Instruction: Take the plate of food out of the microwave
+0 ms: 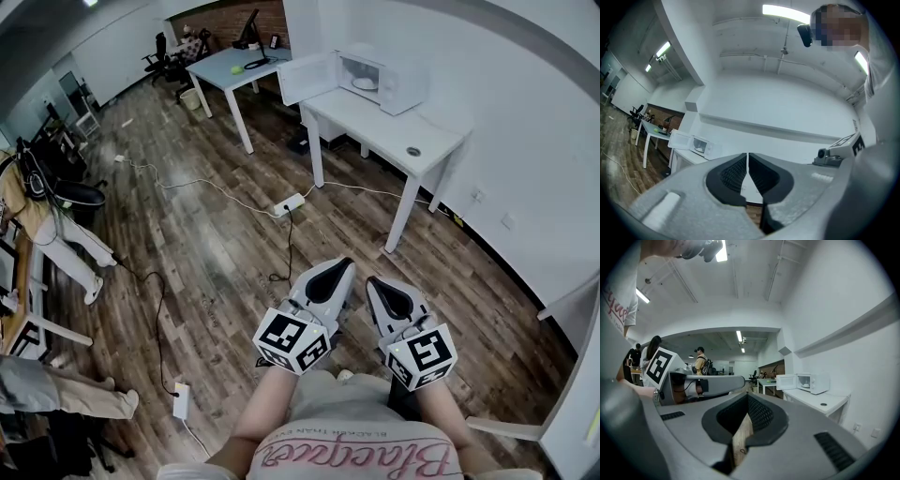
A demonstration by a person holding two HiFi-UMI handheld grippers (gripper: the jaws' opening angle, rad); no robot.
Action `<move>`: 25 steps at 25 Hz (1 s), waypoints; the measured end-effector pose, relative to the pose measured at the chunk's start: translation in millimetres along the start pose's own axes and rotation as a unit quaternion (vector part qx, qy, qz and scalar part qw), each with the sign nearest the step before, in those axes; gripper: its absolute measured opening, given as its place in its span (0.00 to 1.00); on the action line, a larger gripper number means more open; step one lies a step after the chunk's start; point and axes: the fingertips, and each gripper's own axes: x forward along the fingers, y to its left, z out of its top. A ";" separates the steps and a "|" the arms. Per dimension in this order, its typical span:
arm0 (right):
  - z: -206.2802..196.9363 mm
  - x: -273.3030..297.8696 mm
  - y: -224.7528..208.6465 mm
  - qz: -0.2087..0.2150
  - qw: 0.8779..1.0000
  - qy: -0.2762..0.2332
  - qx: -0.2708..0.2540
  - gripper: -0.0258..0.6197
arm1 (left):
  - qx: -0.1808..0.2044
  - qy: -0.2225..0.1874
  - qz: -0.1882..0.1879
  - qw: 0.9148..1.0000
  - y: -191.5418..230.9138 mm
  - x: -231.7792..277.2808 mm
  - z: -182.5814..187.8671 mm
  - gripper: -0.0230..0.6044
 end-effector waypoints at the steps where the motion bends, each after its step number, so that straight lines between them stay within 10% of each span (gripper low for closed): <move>1: 0.0 0.5 -1.8 0.001 1.000 -0.001 0.002 0.05 | 0.001 0.001 0.000 1.000 -0.1 1.8 -1.1 0.07; 25: -6.1 5.9 -25.4 0.011 1.000 -0.012 0.019 0.05 | -0.003 0.010 0.005 1.000 7.0 31.0 -12.5 0.05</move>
